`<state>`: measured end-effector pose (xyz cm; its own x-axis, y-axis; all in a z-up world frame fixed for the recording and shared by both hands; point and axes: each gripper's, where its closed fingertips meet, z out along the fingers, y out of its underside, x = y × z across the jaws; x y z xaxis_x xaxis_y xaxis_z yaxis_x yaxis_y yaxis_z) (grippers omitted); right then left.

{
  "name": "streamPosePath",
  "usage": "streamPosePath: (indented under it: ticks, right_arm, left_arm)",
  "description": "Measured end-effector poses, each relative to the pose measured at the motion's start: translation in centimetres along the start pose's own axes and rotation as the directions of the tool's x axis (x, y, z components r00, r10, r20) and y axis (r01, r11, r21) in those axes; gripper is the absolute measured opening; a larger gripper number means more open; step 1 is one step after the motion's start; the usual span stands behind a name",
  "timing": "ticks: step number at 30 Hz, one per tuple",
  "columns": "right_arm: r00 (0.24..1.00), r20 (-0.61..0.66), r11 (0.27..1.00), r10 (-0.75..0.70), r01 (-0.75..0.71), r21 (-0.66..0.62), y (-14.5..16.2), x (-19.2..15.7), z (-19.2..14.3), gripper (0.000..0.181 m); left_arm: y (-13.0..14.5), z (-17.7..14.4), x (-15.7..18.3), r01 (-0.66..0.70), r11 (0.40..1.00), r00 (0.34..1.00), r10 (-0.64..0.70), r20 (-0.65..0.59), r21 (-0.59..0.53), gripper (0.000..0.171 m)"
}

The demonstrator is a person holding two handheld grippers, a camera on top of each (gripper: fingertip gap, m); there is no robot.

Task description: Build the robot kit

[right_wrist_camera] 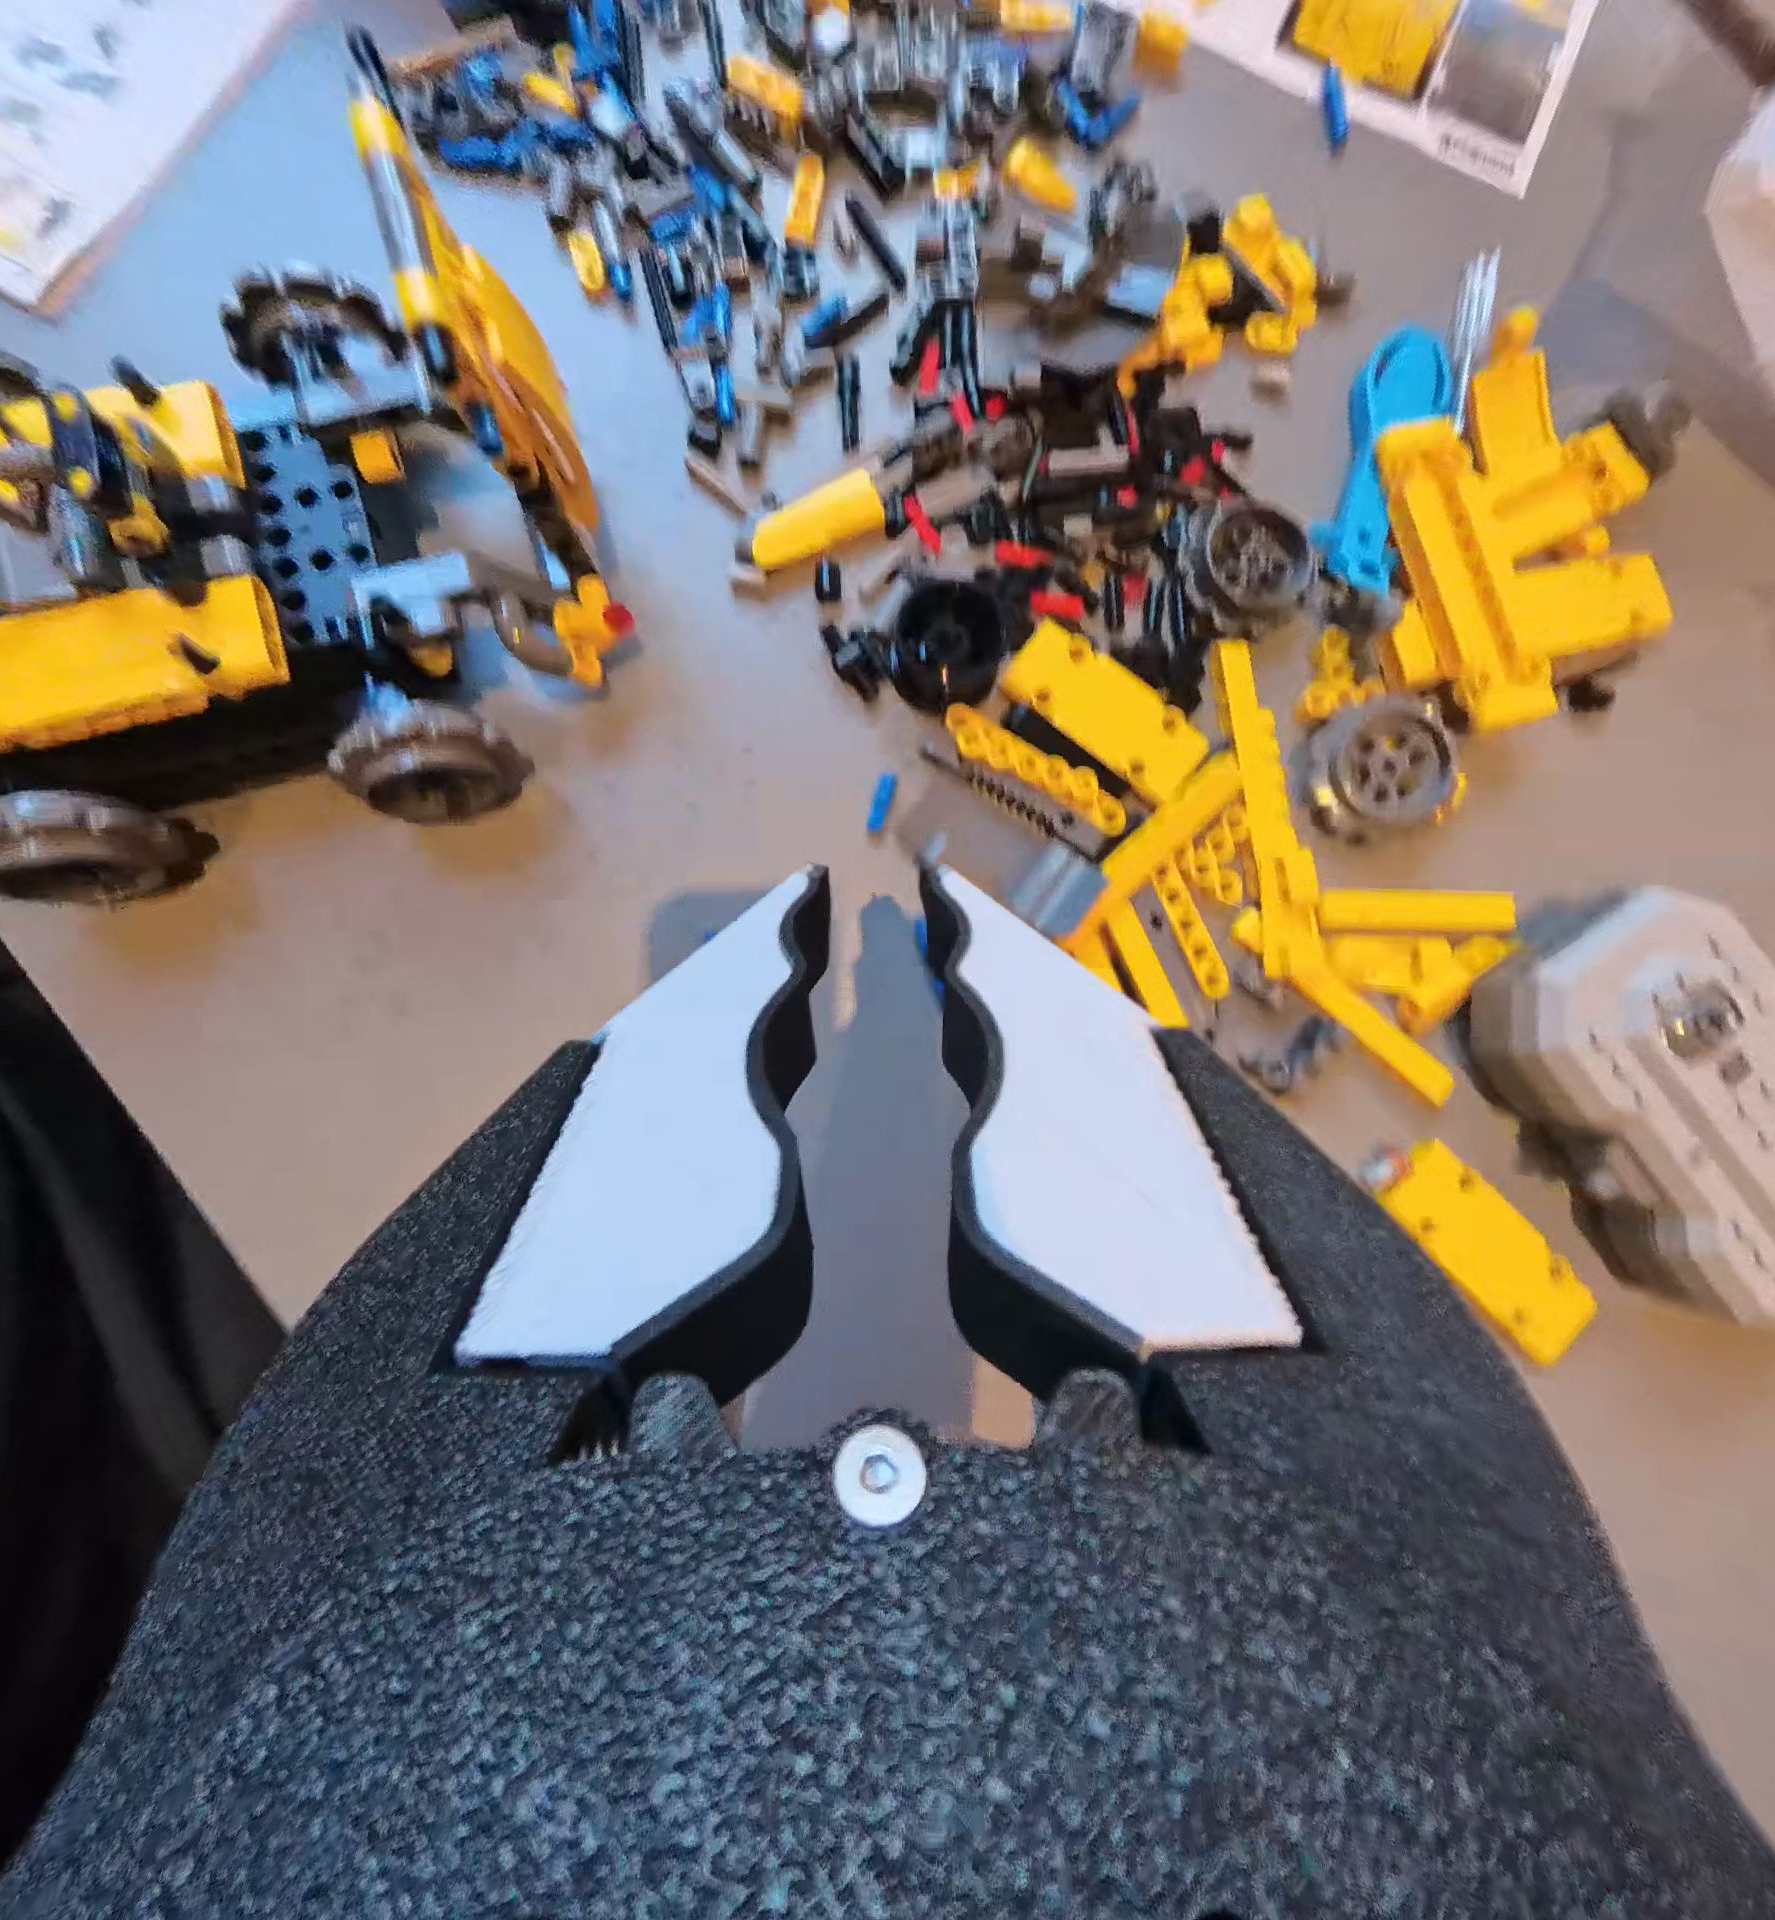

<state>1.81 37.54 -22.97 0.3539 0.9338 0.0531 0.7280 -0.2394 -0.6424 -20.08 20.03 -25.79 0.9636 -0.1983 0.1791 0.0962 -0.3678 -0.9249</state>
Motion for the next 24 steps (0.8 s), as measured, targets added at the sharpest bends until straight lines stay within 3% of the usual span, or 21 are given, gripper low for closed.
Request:
streamPosePath:
  ticks: [4, 8, 13, 15, 20, 24]
  right_arm:
    - [0.999, 0.034, 0.995, 0.022, -0.025, 0.092, -2.5, -0.8, 2.1, 0.017]
    - [0.997, -0.08, 0.987, 0.013, 0.0, 0.161, -3.9, 1.3, 2.9, 0.019]
    - [0.99, -0.118, 0.953, 0.076, -0.038, 0.299, -5.4, 4.0, 2.7, 0.037]
    - [0.989, -0.111, 0.94, 0.093, -0.05, 0.338, -5.6, 4.8, 2.7, 0.042]
    - [0.988, -0.152, 0.923, 0.027, 0.034, 0.383, -6.5, 6.4, 3.4, 0.043]
    - [0.983, -0.186, 0.904, -0.01, 0.088, 0.419, -7.4, 7.1, 3.5, 0.043]
  left_arm:
    - [0.1, -0.1, 0.0, -0.01, 1.0, 1.0, 0.01, 0.006, -0.005, 0.031]
    - [-0.1, -0.3, 0.3, -0.023, 1.0, 1.0, 0.023, -0.01, -0.006, 0.033]
    - [-2.1, -0.3, -0.4, 0.0, 1.0, 1.0, -0.001, -0.023, -0.007, 0.044]
    - [-2.8, 0.2, -0.8, -0.038, 0.997, 0.999, 0.036, -0.035, -0.065, 0.048]
    - [-6.8, 3.9, -2.5, -0.225, 0.959, 0.974, 0.214, -0.078, -0.172, 0.035]
    - [-8.5, 9.7, -4.6, -0.355, 0.862, 0.935, 0.319, -0.157, -0.362, 0.033]
